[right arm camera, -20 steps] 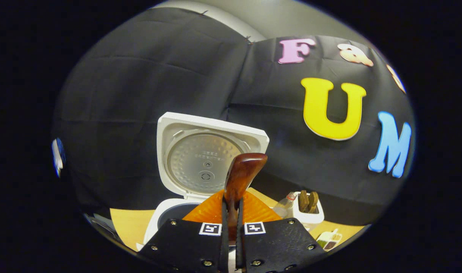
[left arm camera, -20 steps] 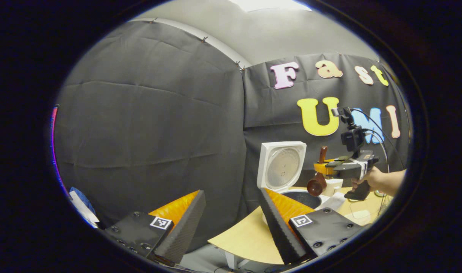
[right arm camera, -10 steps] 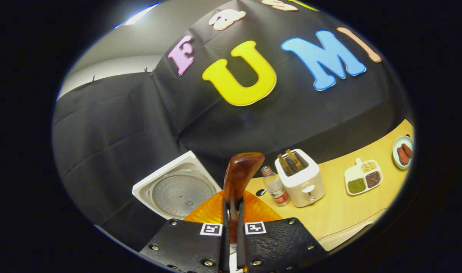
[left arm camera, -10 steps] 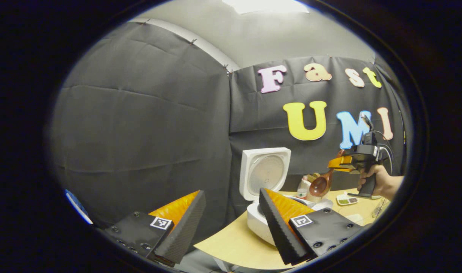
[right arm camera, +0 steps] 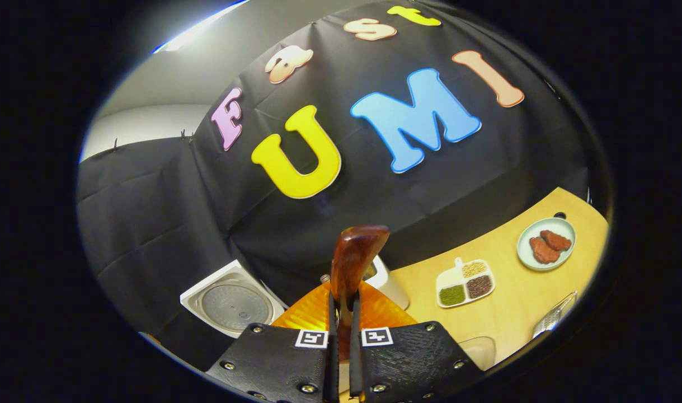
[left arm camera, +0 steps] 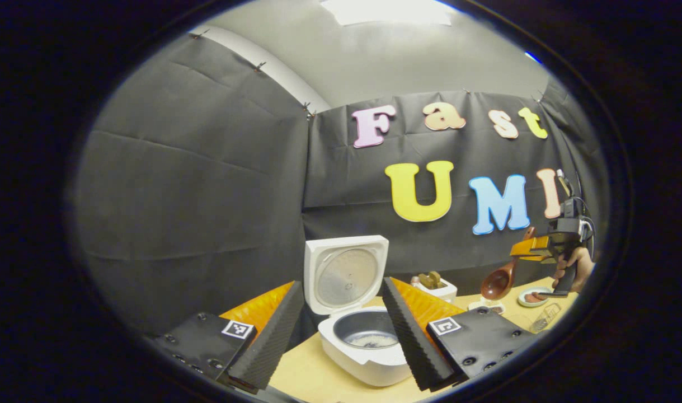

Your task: Close the left gripper, press the button to open the rice cooker; take a wooden spoon from the chopstick holder with the right hand, scoop a spoonful of rice and pour it into the rice cooker, then put the wooden spoon back into the chopstick holder.

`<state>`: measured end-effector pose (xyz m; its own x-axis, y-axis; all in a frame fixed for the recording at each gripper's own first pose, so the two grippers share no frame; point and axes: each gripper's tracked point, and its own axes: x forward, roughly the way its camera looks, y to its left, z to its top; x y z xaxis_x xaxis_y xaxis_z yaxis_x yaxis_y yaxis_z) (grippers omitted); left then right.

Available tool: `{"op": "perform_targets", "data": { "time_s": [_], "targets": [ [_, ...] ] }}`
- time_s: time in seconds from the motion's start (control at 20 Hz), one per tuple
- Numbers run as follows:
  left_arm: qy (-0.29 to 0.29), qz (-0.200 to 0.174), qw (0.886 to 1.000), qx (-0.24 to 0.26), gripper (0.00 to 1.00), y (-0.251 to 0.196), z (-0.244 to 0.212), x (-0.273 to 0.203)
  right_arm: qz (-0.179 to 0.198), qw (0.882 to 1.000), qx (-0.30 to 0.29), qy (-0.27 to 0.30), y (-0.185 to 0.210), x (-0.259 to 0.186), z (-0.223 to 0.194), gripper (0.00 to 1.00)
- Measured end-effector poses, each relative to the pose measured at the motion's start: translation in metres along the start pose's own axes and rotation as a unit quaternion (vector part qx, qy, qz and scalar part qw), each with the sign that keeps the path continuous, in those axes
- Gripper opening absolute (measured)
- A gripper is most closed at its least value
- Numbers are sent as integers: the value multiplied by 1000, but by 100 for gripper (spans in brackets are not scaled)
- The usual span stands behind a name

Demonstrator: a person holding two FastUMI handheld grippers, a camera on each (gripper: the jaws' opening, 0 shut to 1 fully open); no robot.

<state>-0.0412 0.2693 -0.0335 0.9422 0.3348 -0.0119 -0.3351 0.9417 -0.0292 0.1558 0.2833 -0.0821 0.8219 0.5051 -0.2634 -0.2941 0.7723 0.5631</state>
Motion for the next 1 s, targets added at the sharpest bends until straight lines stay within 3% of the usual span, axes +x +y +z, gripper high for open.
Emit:
{"op": "perform_targets", "data": {
  "time_s": [0.6, 1.0],
  "targets": [
    [-15, -67, 998, -12, 98, -95, 16, 24, -119, 992, -29, -43, -142, -78, 54, 8],
    [-2, -83, 996, 10, 98, -133, 16, 21, -197, 979, -41, -20, -231, -115, 25, 7]
  ]
}}
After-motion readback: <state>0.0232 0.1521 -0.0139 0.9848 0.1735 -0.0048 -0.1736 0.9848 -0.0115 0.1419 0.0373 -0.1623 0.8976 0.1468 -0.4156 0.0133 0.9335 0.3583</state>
